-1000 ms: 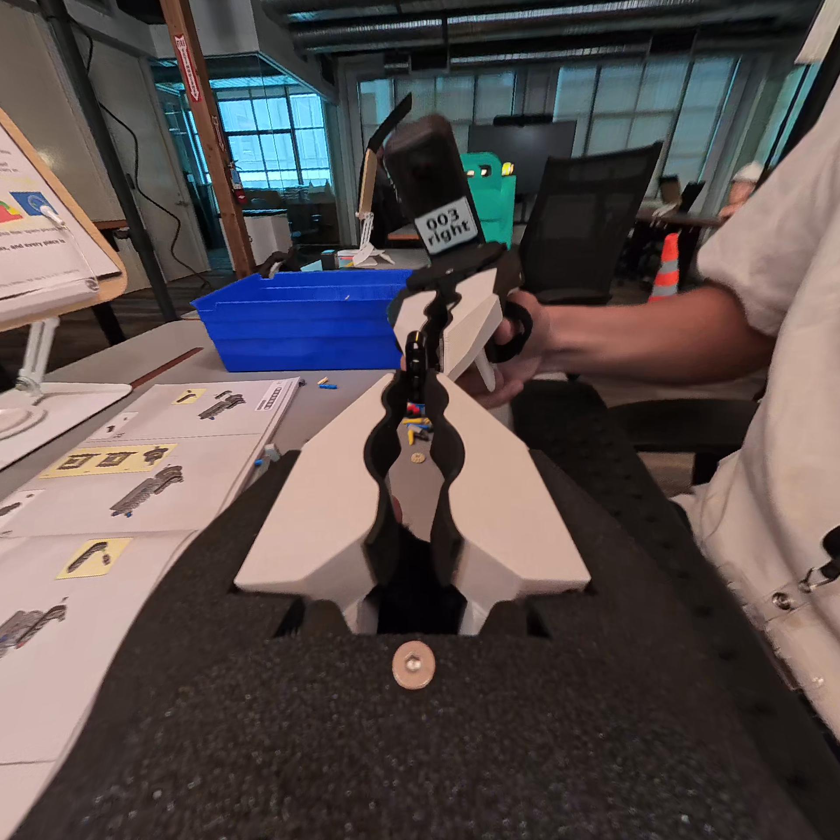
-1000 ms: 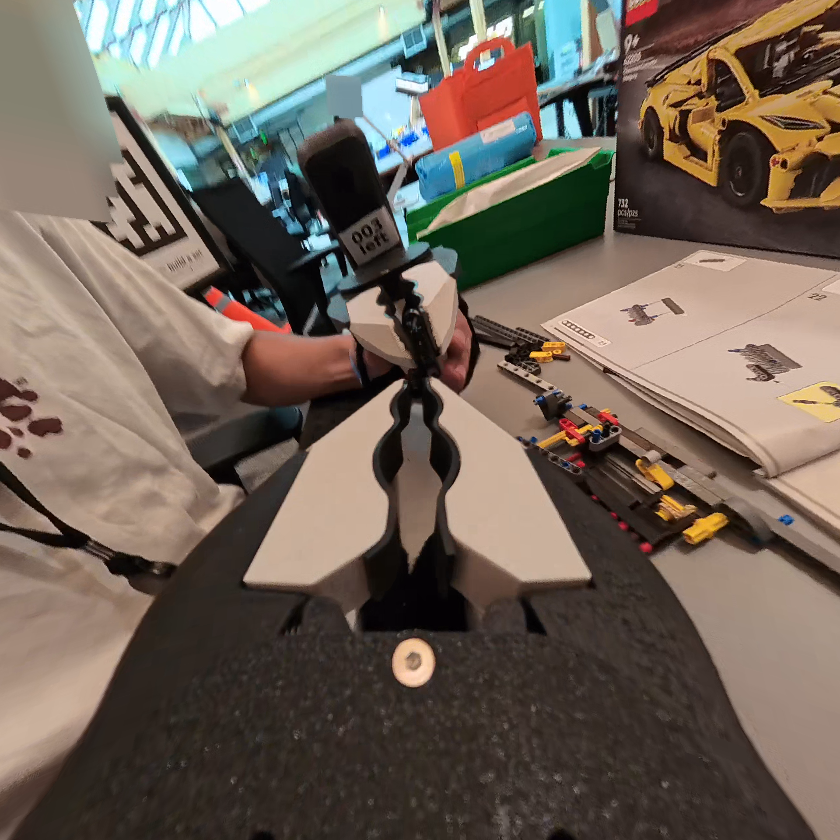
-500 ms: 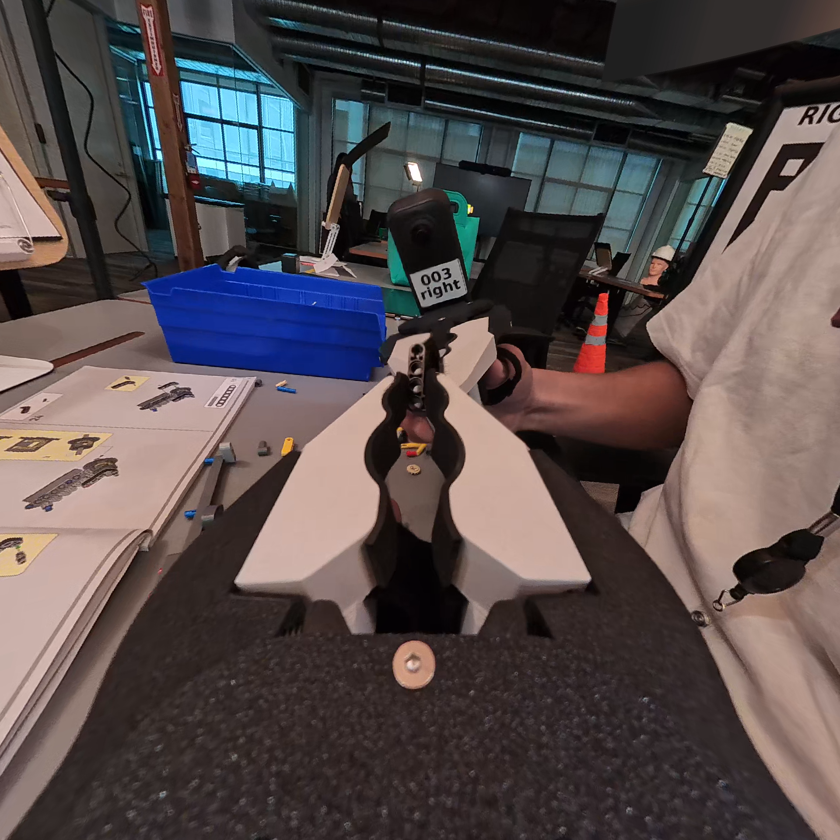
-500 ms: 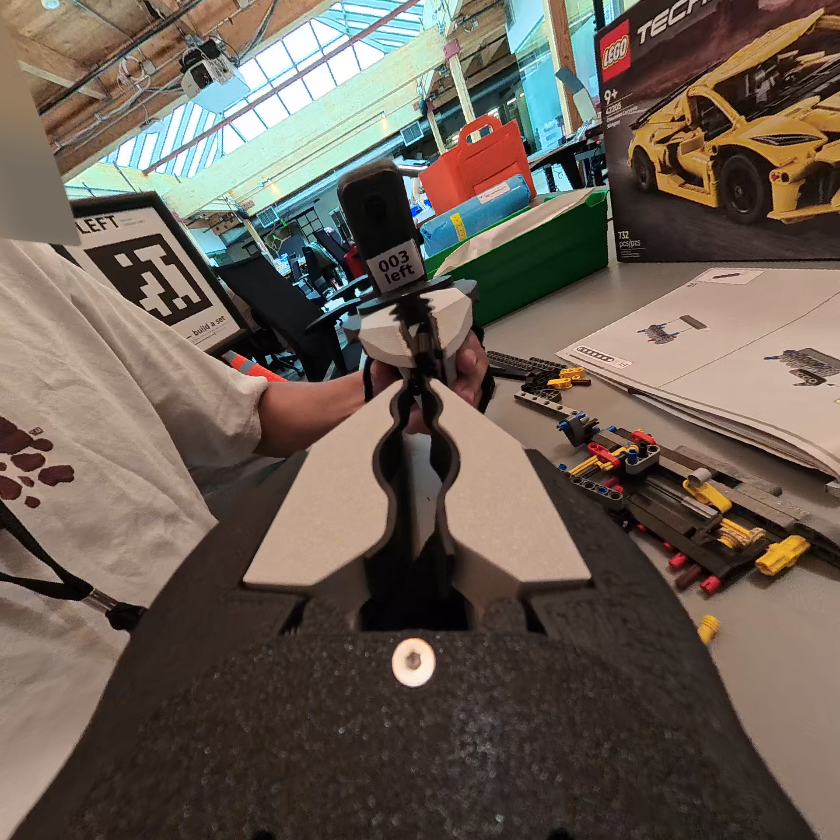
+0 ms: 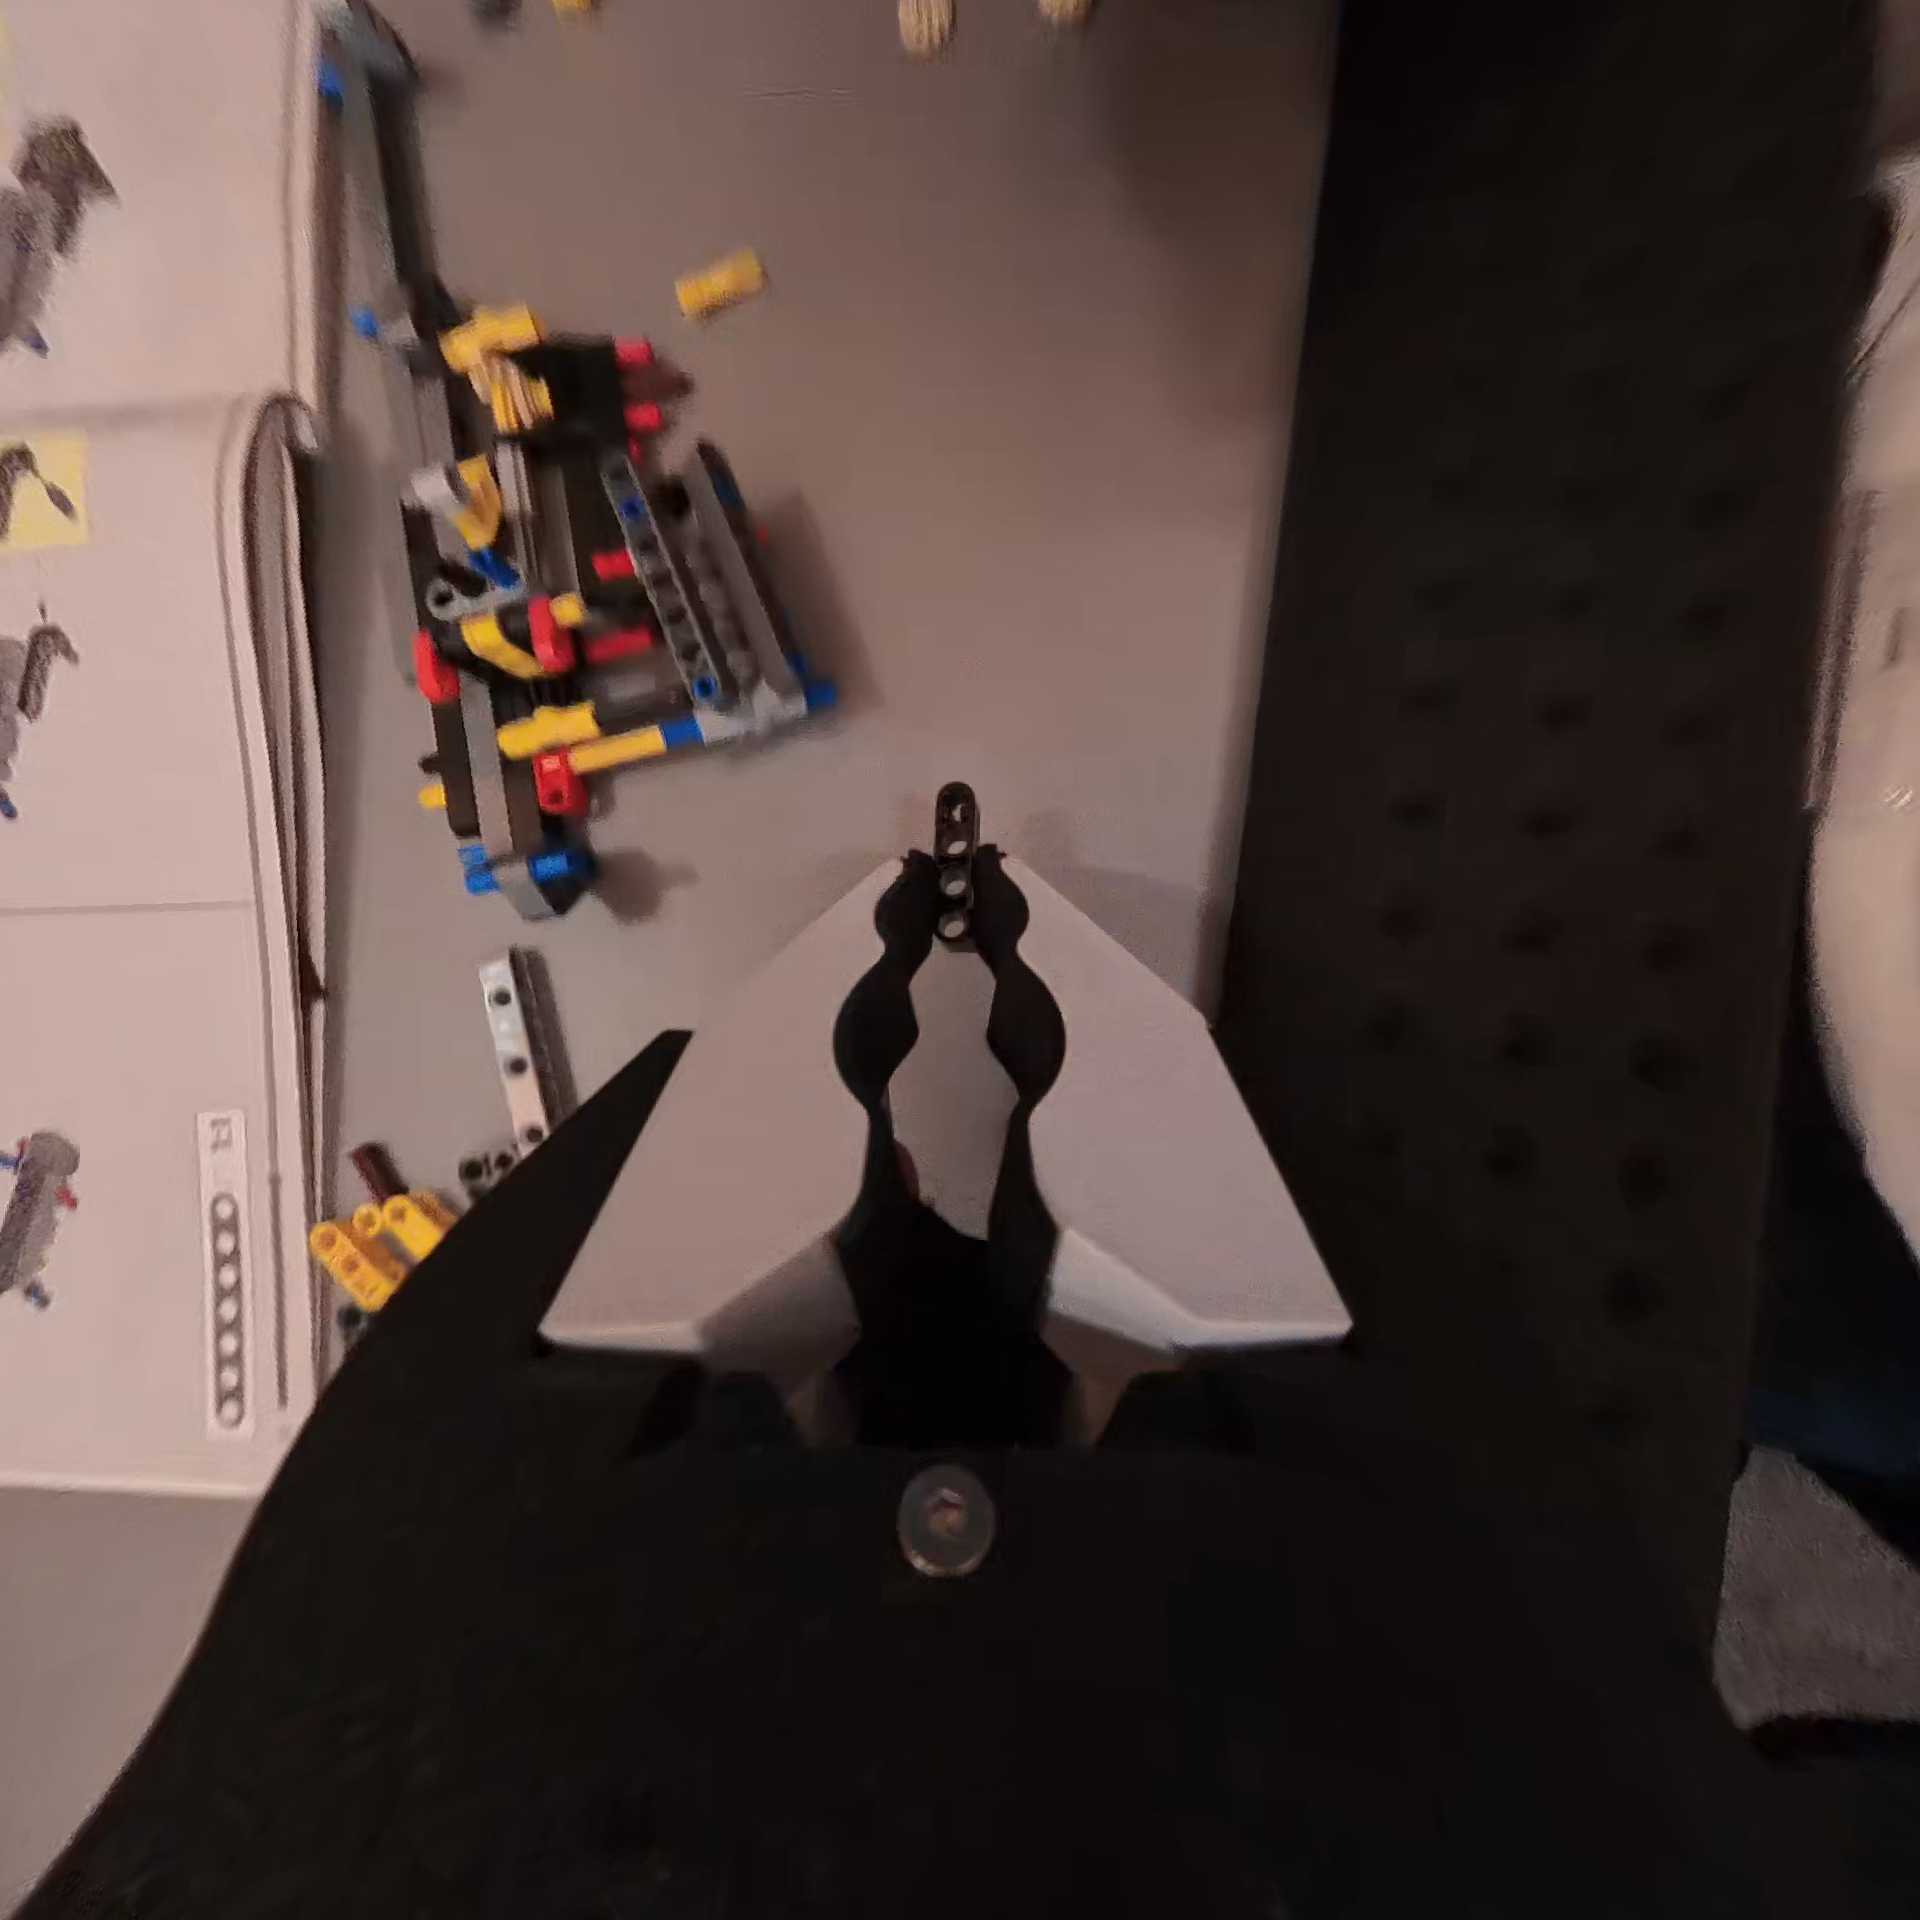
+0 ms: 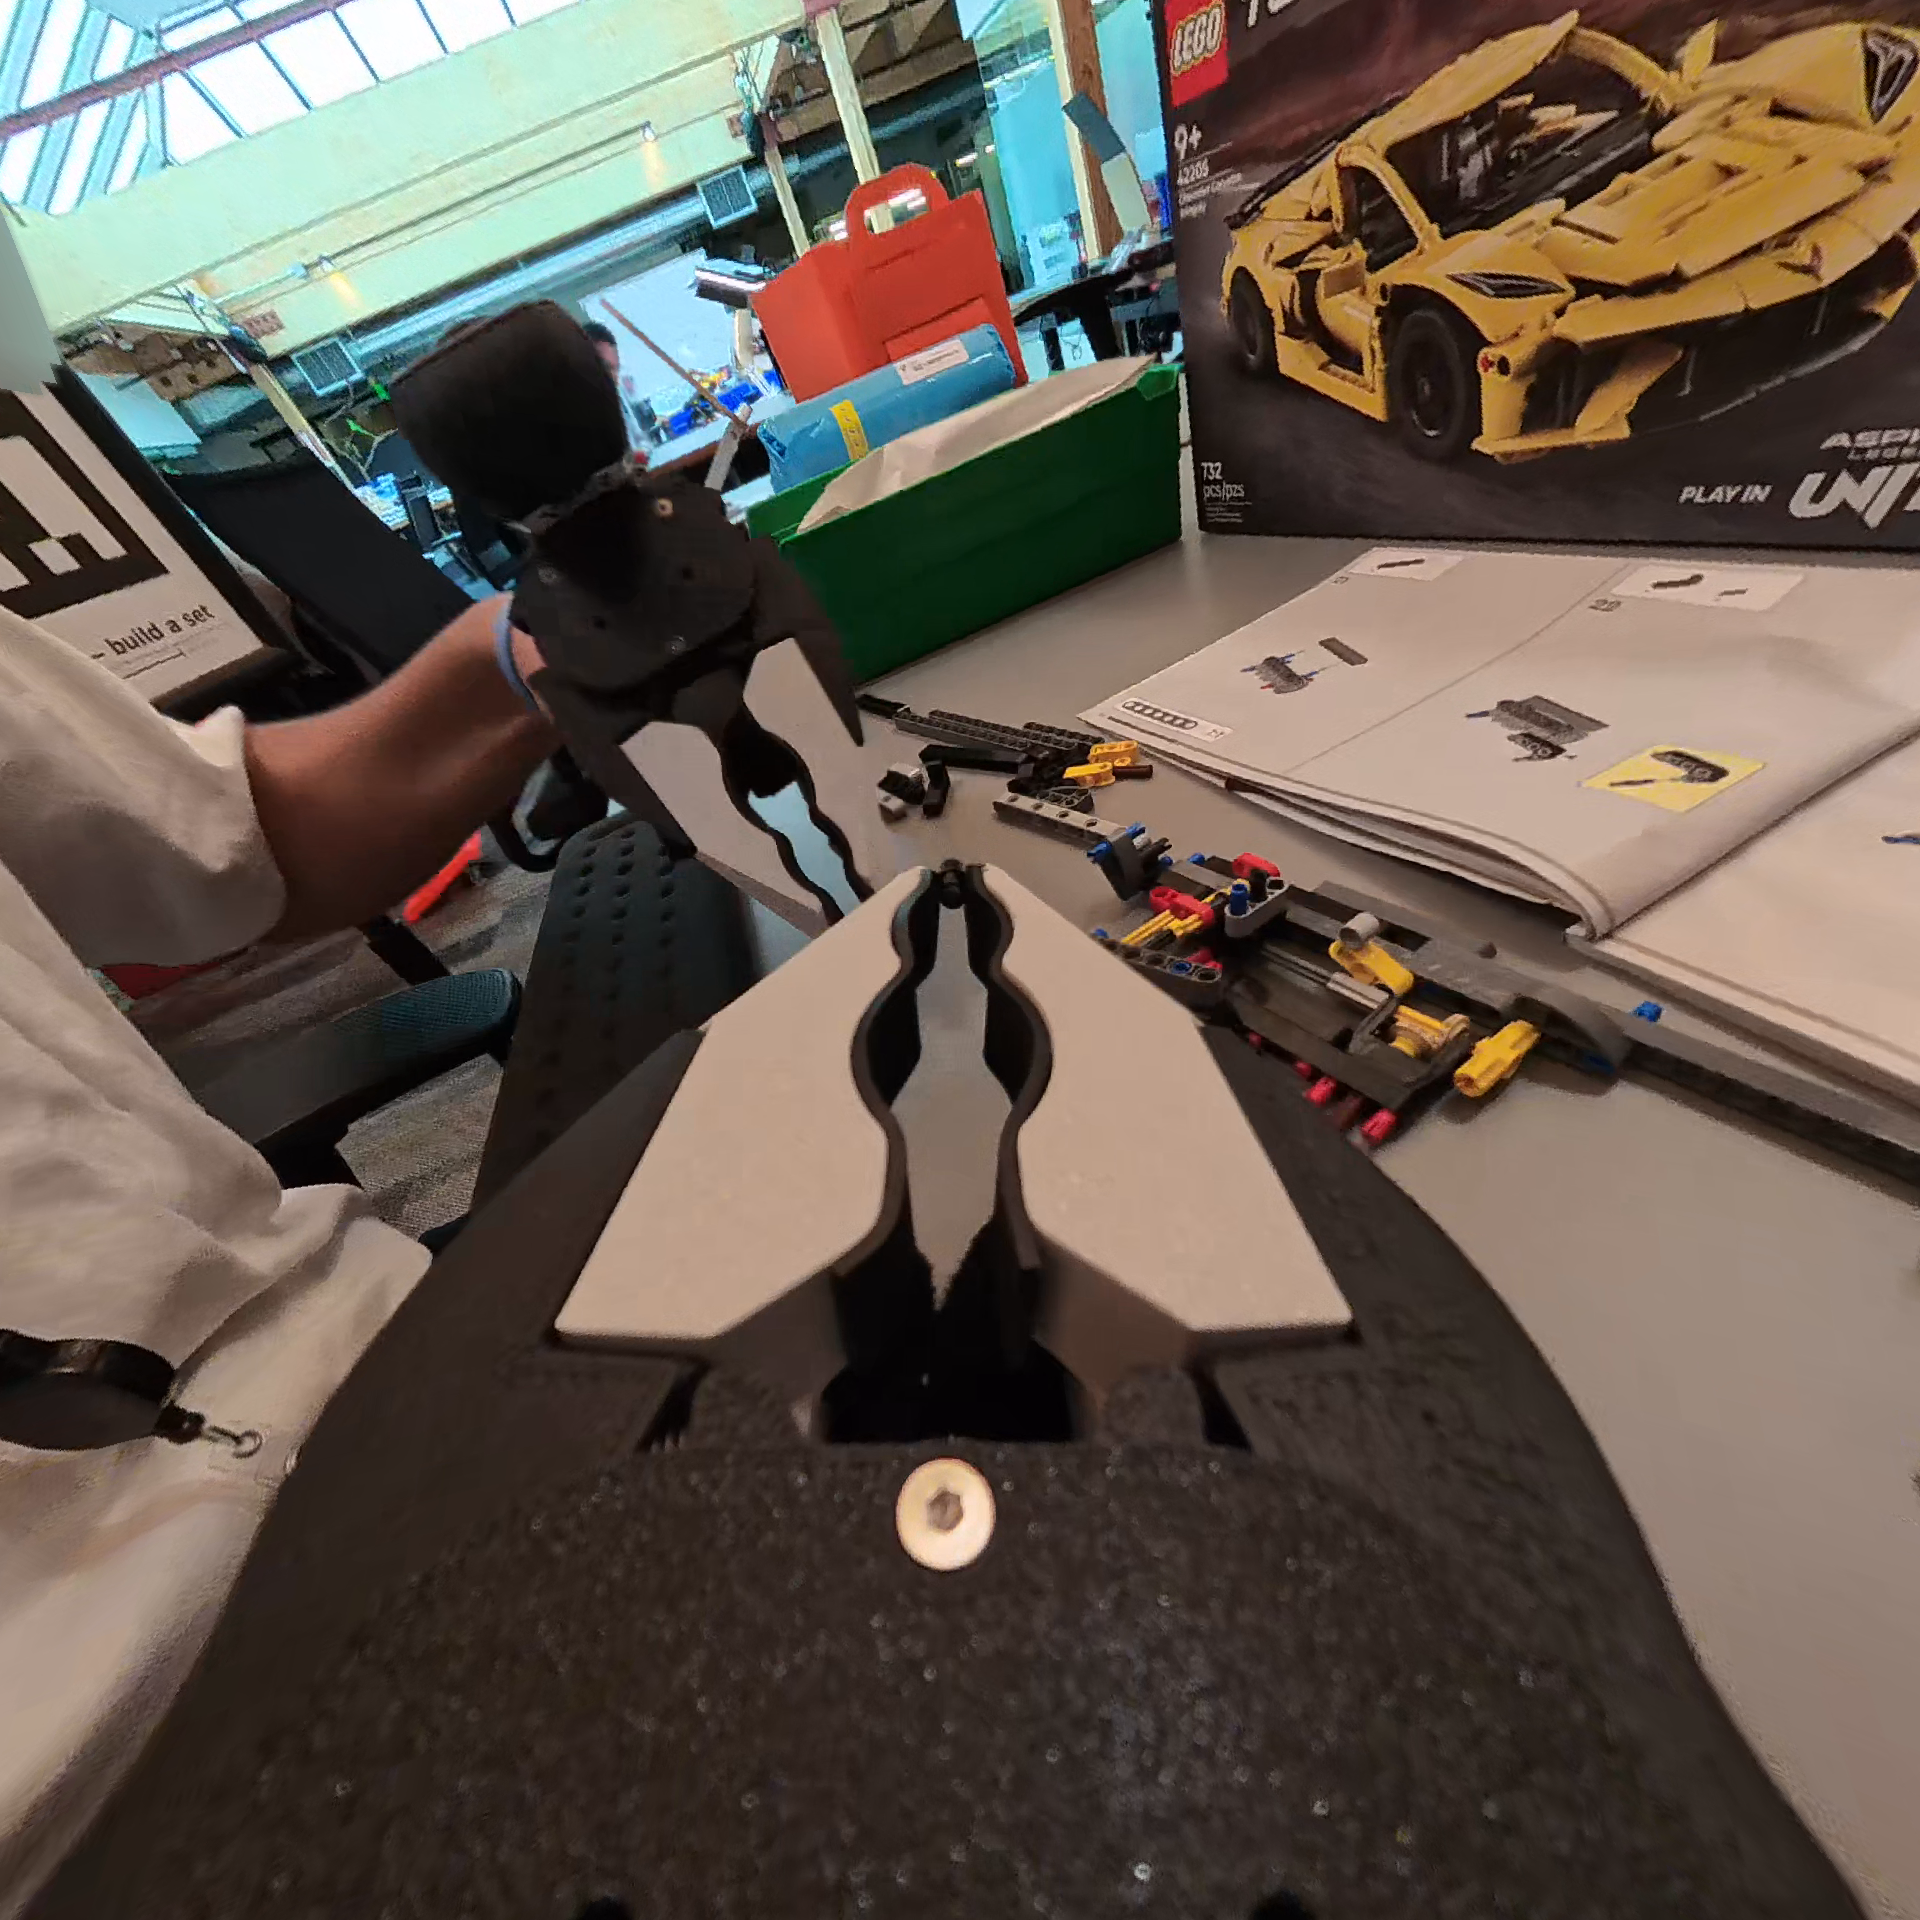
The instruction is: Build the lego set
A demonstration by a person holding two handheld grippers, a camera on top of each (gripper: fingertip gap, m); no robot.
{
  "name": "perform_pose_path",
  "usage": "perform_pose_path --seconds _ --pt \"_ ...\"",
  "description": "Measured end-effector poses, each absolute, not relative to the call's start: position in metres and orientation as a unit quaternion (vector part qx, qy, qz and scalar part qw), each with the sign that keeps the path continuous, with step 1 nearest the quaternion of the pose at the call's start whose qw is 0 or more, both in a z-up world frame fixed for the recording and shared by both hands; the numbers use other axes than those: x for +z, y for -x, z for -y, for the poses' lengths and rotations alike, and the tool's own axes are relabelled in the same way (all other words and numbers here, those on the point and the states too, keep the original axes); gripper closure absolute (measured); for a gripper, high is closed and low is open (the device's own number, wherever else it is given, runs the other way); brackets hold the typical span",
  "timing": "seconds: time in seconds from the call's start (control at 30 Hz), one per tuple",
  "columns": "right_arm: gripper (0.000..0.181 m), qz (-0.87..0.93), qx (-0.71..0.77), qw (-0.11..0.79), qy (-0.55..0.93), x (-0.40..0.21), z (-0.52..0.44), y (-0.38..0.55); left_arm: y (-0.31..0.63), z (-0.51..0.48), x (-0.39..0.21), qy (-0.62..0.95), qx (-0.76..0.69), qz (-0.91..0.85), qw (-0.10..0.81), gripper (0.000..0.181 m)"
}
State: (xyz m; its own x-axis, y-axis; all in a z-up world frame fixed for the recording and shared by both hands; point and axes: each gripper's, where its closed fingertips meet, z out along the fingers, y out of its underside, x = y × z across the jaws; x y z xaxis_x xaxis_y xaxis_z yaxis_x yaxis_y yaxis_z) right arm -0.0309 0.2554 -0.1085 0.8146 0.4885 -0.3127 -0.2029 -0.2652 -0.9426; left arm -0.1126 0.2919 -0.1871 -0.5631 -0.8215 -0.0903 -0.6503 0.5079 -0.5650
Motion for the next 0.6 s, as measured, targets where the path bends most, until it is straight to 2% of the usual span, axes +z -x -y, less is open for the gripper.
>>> perform_pose_path --seconds 0.2,0.6 --pt "0.177 0.117 0.265 0.599 0.746 -0.11 -0.252 0.033 0.126 -0.296 -0.211 0.43 -0.193 -0.87 0.145 0.175" --pt "0.177 0.131 0.273 0.597 0.742 -0.11 -0.246 0.038 0.135 -0.304 -0.207 0.41 -0.15 -0.892 0.118 0.169"
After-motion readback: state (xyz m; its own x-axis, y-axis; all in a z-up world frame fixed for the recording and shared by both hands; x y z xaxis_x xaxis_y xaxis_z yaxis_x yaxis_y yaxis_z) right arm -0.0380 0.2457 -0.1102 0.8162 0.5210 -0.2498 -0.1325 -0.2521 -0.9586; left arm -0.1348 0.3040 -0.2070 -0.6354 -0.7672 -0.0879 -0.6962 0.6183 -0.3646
